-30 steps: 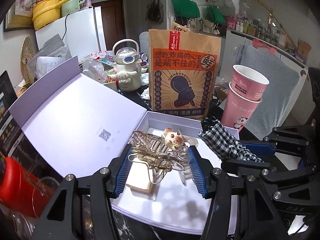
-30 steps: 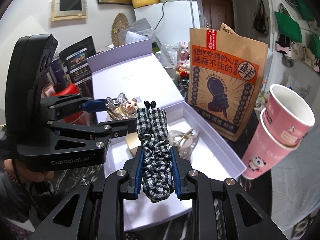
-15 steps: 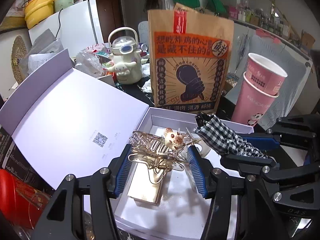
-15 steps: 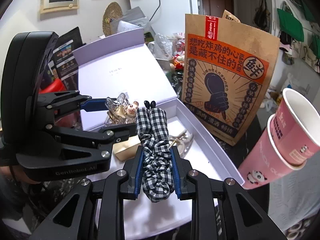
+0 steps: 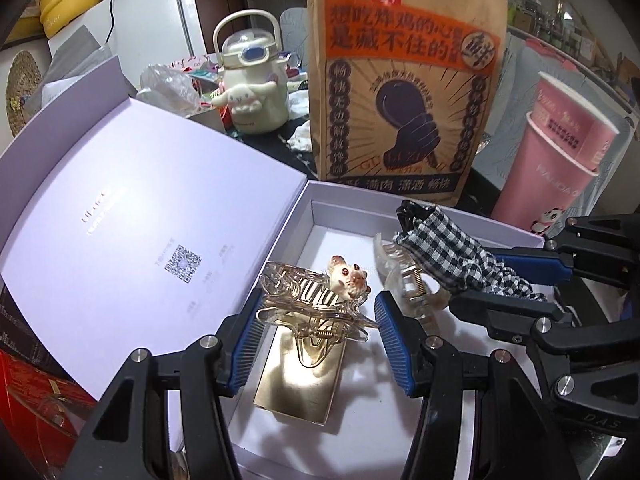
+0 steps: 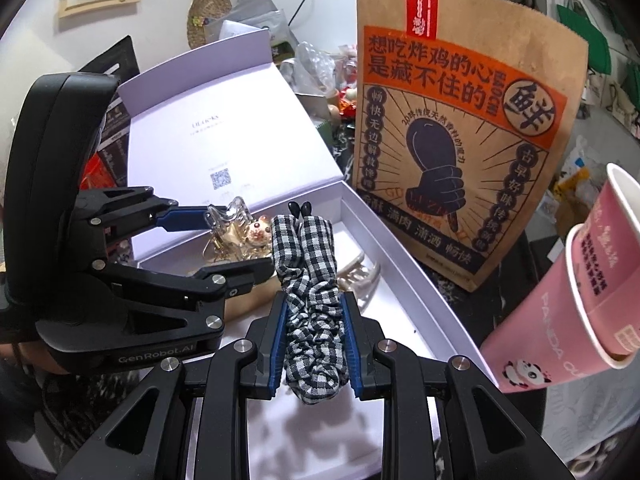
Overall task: Organize rigid objects
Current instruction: 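Lower the bear-charm clip into the box with the left gripper while the right lowers the scrunchie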
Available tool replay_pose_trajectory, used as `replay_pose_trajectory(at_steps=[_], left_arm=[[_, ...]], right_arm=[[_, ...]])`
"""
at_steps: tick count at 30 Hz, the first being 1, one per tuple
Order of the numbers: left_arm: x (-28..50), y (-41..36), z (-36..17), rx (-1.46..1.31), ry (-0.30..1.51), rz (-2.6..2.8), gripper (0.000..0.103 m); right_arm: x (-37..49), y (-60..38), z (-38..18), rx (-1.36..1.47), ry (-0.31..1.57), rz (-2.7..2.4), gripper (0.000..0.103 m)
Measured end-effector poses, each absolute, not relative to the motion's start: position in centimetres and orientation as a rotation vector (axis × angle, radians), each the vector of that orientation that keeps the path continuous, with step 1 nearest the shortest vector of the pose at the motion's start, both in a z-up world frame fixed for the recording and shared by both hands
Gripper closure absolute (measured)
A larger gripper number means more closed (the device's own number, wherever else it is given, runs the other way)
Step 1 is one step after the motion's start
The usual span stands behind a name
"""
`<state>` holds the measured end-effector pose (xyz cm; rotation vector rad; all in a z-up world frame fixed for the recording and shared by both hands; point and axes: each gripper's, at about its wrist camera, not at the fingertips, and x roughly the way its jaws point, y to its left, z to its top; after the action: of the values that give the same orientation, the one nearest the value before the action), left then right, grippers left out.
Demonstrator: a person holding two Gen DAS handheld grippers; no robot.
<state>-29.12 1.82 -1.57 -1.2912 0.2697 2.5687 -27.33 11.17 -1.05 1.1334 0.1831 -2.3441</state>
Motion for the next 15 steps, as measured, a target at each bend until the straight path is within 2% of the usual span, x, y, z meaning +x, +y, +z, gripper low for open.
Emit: replay_pose_trajectory(at_steps=[4,7,15], left_arm=[[-29.3,2.0,-2.4,-1.32,0.286,2.571,0.048],[-29.5,2.4,-2.9,-1.333,0.303,2.561,0.048],[-29.8,2.8,-3.3,-1.334,0.3,2.57,0.048]], right_arm=[[-28.0,11.0,-2.0,1.165,0.185,-2.344,0.078],[-28.0,10.6,-2.5,1.153,0.261,-2.385,0.078],[-28.6,10.9,-2.9,1.169,0.239,-2.396,0.076]])
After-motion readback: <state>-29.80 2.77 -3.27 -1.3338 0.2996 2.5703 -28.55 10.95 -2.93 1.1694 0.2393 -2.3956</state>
